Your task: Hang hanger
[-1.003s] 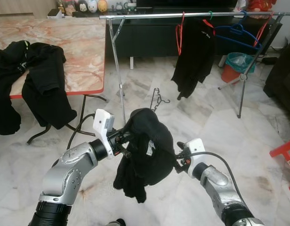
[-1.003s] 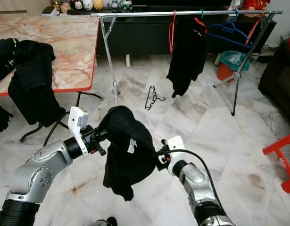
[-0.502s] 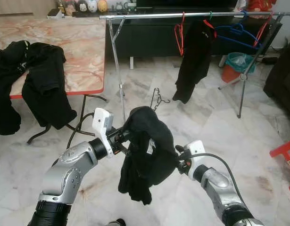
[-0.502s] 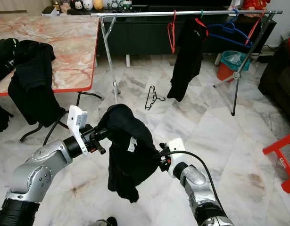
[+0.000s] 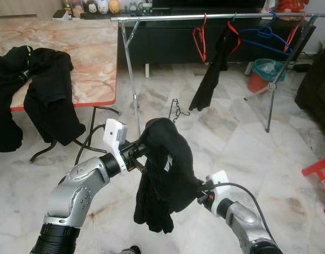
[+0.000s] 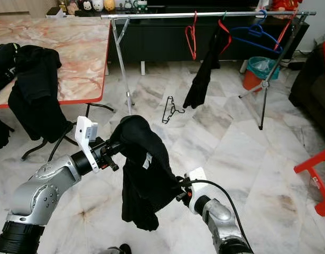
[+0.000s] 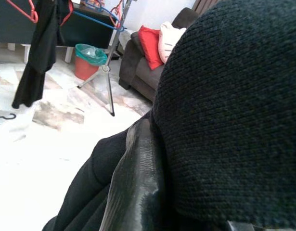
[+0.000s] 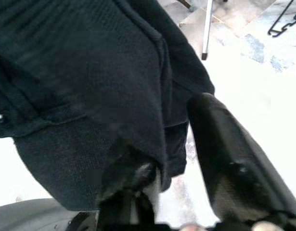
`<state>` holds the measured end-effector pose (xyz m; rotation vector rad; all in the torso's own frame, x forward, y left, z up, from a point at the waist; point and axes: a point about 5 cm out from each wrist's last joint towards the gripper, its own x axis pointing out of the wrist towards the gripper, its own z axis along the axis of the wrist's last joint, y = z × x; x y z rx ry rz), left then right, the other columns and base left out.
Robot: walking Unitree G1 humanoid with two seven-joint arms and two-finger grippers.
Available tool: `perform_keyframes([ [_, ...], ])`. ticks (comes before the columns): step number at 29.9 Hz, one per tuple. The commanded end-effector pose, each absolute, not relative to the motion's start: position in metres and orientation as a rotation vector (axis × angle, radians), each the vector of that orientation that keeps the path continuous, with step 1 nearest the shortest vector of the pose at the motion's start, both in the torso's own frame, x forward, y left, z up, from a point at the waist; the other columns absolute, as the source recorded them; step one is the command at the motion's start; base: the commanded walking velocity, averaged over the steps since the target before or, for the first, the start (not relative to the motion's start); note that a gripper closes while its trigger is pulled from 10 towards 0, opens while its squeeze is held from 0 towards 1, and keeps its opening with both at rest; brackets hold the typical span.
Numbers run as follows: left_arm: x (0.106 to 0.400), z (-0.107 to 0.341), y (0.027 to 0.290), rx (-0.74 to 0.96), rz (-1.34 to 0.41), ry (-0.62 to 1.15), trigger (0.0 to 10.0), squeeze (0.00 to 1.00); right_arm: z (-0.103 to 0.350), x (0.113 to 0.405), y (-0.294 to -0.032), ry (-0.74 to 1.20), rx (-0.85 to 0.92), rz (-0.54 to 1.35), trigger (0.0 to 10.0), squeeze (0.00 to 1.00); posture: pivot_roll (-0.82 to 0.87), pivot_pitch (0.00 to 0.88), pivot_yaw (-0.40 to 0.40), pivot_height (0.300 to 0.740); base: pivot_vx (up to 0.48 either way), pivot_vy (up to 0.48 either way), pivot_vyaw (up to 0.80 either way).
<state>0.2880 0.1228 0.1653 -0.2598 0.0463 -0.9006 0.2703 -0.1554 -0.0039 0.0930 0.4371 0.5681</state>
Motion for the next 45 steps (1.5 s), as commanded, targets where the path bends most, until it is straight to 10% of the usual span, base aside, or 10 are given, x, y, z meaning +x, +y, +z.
perform_keyframes([
  [1,0.288,0.18,0.122,-0.247,-0.918,-0.007,10.0,0.0,-0.005,0.269,-0.158,0.432,0.105,0.551,0.0,0.0,0.03,0.063,0.001,0.74,0.0,0.0,0.0],
  [29,0.288,0.166,0.128,-0.201,-0.876,0.03,10.0,0.0,0.005,0.279,-0.164,0.368,0.075,0.493,0.0,0.0,0.03,0.062,0.001,0.74,0.0,0.0,0.0],
  [45,0.302,0.111,0.159,-0.001,-0.531,0.152,10.0,0.0,0.004,0.284,-0.171,0.431,-0.028,0.469,0.0,0.0,0.02,0.066,-0.003,0.74,0.0,0.0,0.0],
])
